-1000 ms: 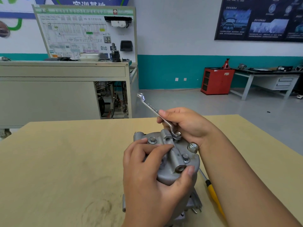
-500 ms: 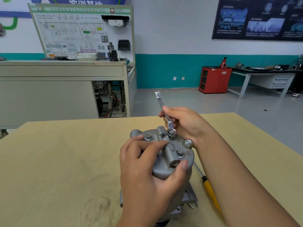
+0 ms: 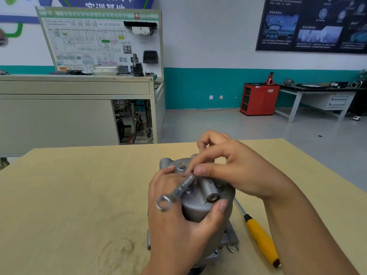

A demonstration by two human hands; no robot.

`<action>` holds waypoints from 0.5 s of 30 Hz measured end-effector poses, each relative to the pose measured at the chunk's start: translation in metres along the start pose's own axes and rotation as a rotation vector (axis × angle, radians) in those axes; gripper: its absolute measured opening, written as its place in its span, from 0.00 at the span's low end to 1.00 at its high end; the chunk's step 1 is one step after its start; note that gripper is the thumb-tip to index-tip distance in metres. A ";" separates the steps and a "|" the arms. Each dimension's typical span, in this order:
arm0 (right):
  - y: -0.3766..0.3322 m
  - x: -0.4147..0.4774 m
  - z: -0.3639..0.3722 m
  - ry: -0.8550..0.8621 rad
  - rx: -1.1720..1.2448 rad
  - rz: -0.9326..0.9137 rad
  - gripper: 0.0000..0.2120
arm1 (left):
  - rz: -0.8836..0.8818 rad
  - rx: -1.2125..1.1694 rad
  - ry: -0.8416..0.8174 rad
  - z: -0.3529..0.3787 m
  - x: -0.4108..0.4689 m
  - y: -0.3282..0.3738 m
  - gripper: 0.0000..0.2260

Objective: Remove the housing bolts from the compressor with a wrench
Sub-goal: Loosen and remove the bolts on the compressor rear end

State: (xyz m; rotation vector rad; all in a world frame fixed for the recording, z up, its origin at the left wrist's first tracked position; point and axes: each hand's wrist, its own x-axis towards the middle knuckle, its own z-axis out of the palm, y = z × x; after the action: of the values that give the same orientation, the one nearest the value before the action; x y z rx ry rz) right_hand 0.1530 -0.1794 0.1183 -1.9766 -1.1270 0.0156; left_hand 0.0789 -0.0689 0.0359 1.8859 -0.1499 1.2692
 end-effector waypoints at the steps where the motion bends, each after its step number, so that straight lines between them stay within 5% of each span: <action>1: 0.001 -0.007 0.002 0.028 -0.014 -0.007 0.04 | 0.005 0.000 -0.001 0.000 0.000 0.000 0.17; 9: 0.012 -0.054 0.019 0.216 -0.061 -0.116 0.21 | -0.007 -0.055 0.023 0.000 -0.002 -0.001 0.18; 15: 0.035 -0.068 0.038 0.584 -0.022 -0.225 0.20 | 0.001 -0.038 0.020 0.001 -0.003 -0.004 0.20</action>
State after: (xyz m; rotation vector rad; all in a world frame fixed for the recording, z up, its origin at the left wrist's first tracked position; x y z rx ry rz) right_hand 0.1227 -0.2118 0.0456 -1.6943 -0.9451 -0.6517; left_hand 0.0799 -0.0679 0.0316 1.8410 -0.1634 1.2765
